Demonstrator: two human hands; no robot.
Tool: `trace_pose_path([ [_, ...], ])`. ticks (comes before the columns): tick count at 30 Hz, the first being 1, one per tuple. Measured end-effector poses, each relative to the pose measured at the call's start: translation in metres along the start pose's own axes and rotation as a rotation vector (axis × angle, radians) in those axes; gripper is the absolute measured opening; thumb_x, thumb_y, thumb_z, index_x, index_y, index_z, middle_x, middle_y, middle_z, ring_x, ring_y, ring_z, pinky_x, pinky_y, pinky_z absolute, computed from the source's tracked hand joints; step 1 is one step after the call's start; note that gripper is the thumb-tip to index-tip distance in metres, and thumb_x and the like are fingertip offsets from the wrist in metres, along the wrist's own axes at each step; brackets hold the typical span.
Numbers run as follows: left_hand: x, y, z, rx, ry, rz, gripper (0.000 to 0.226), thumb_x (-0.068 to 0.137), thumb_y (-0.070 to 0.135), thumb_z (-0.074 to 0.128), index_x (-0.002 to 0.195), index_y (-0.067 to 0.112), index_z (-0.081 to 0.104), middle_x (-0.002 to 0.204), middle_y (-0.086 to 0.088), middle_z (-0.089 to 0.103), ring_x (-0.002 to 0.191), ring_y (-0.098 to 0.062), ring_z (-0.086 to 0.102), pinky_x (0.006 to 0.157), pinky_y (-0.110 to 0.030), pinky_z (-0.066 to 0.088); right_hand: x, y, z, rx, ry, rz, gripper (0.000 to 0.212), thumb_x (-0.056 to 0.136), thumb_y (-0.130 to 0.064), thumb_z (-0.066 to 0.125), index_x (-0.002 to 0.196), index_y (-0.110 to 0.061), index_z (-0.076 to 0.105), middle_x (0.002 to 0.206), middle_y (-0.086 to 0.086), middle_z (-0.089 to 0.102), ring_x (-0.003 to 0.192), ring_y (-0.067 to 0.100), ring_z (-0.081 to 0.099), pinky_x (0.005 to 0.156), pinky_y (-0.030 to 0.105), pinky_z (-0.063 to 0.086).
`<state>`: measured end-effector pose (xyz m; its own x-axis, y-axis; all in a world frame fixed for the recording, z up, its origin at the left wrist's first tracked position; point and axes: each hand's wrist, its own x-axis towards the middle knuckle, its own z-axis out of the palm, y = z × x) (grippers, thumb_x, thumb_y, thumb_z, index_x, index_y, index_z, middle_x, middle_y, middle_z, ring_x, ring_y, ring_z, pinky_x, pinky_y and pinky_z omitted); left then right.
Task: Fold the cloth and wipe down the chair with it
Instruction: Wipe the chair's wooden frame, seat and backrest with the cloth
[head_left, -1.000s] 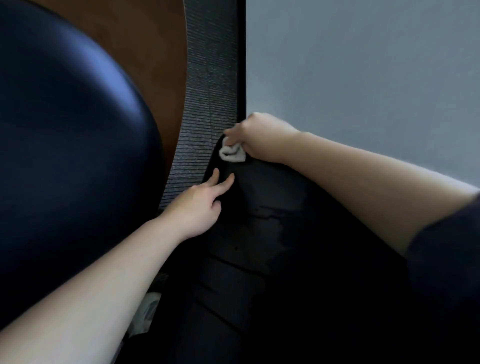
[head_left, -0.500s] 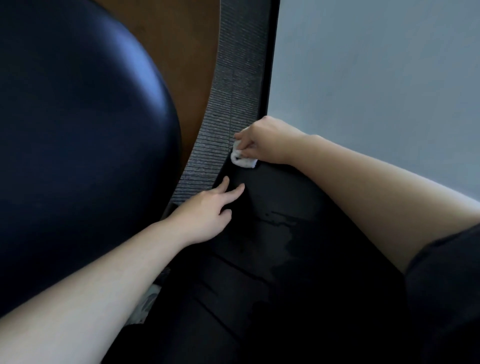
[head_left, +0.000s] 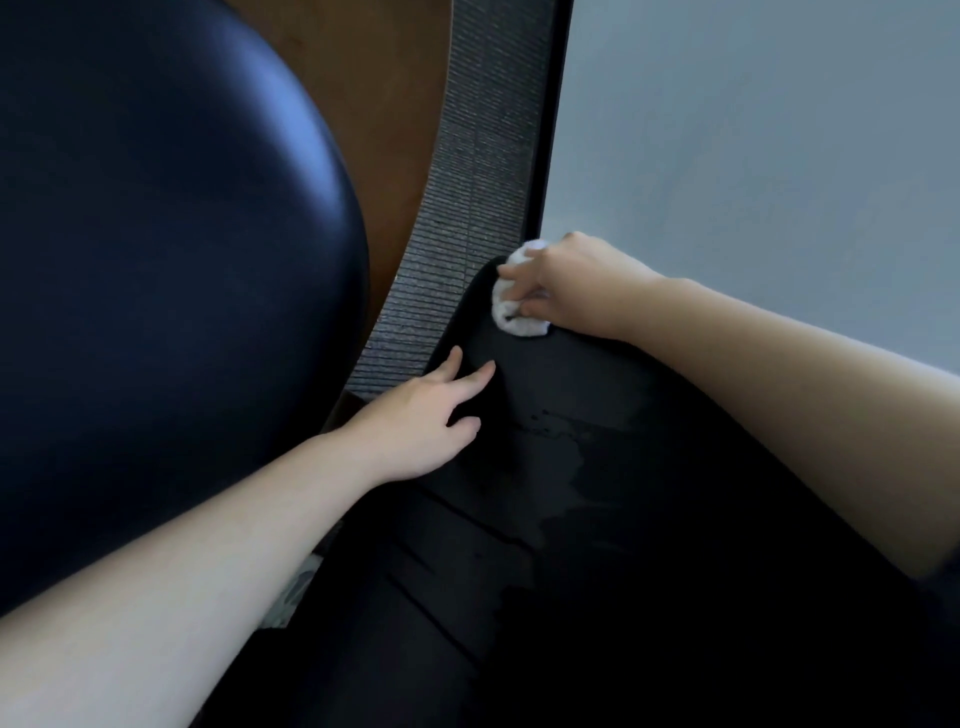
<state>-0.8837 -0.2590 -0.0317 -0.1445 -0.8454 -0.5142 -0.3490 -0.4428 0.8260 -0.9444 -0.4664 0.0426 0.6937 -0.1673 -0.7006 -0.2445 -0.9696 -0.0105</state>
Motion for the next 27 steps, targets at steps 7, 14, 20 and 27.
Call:
trace_pose_path([
  [7,-0.015,0.009,0.015,0.000,0.019,0.131,0.058,0.102,0.042,0.043,0.152,0.047,0.014,0.165,0.004,-0.006,0.151,-0.010,0.000,0.122,-0.033,0.015,-0.041,0.000,-0.004,-0.056,0.007,0.061,0.022,0.096,-0.029,0.048,0.099,-0.022,0.068,0.119,-0.003,0.061,0.108,0.024,0.058,0.086,0.037,0.048],
  [14,-0.028,0.019,0.022,0.027,0.000,0.127,0.062,0.102,0.042,0.044,0.152,0.050,0.009,0.164,0.008,-0.009,0.150,-0.009,0.003,0.120,-0.026,0.020,-0.064,-0.007,-0.004,-0.202,-0.025,0.013,0.033,0.098,-0.030,0.036,0.113,-0.018,0.063,0.124,0.000,0.055,0.121,0.019,0.049,0.089,0.021,0.035],
  [20,-0.048,0.032,0.031,0.050,-0.002,0.168,0.060,0.102,0.038,0.043,0.153,0.047,0.013,0.164,0.005,-0.008,0.150,-0.008,-0.002,0.120,-0.023,0.012,-0.120,-0.018,-0.003,-0.034,-0.057,0.078,0.056,0.091,-0.040,0.023,0.122,-0.022,0.066,0.140,0.008,0.051,0.130,0.031,0.044,0.106,0.045,0.038],
  [27,-0.070,0.015,0.047,0.060,-0.076,0.109,0.058,0.102,0.039,0.044,0.151,0.050,0.015,0.165,0.004,-0.003,0.151,-0.011,0.008,0.115,-0.017,0.013,-0.083,-0.029,0.015,-0.132,-0.015,0.109,0.030,0.098,-0.021,0.044,0.117,-0.021,0.067,0.134,0.008,0.054,0.125,0.031,0.047,0.102,0.046,0.040],
])
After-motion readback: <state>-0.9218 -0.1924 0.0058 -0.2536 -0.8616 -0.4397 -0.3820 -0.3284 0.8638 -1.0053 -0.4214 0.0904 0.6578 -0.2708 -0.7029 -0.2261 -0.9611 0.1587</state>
